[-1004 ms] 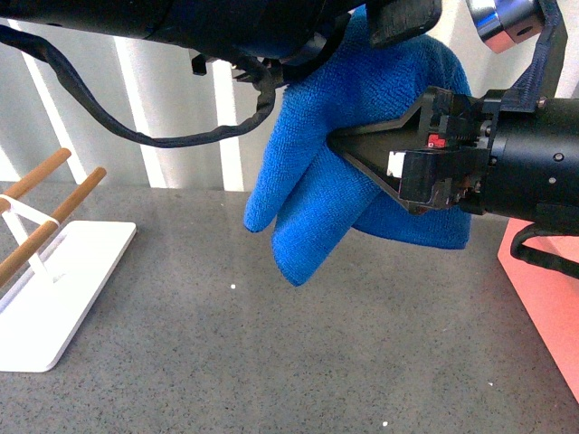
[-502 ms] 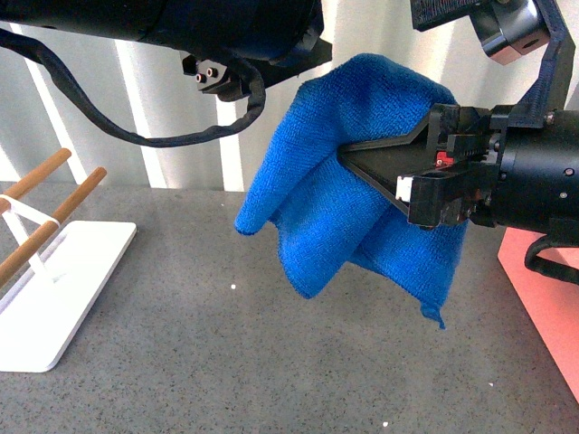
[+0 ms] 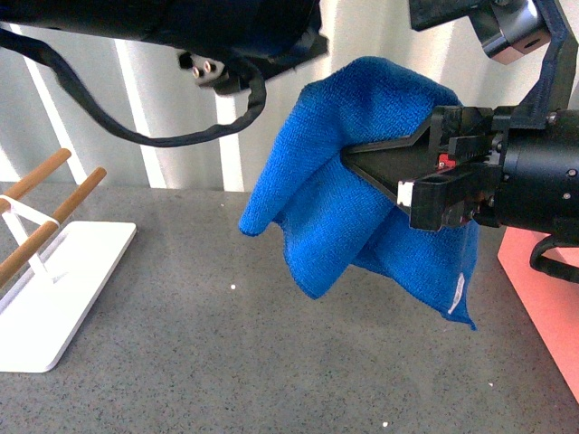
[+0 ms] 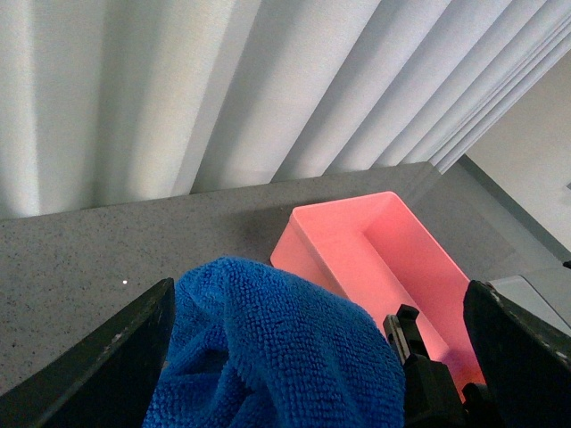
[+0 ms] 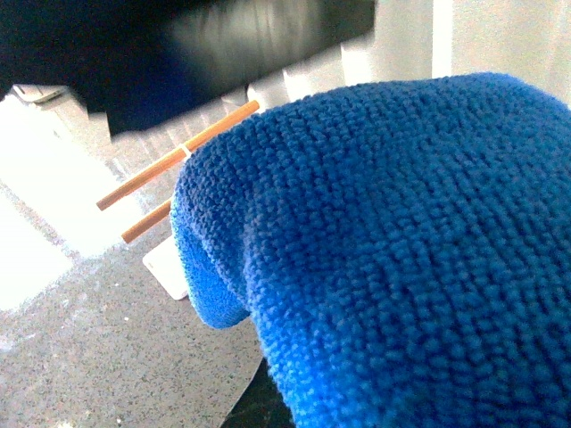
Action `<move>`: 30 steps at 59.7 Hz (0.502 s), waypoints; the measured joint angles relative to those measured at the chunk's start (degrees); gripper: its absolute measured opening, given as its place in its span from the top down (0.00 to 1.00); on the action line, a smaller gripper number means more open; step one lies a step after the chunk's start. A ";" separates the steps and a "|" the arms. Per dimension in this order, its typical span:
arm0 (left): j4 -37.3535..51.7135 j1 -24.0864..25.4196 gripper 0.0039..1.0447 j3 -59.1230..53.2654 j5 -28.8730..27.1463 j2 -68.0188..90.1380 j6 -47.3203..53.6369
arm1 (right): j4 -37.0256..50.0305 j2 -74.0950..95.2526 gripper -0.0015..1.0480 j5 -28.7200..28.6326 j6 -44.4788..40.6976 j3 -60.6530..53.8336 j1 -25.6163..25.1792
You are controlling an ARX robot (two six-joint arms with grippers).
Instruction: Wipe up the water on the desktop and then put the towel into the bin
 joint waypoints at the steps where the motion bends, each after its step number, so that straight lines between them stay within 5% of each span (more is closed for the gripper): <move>1: 2.60 -0.24 0.14 -0.90 -4.15 -0.17 1.36 | -0.07 -0.02 0.94 -0.02 -0.11 -0.02 0.04; 6: 9.42 0.02 0.26 -6.54 -22.01 -3.04 8.26 | -0.50 -0.04 0.94 -0.09 -0.63 -0.04 0.42; 10: 12.39 1.70 0.37 -12.35 -29.48 -6.91 12.22 | -0.85 -0.09 0.94 -0.48 -1.07 -0.17 0.48; 30: 16.44 12.28 0.88 -33.62 -23.19 -22.53 16.24 | -1.64 -0.68 0.94 -0.76 -2.01 -0.59 0.76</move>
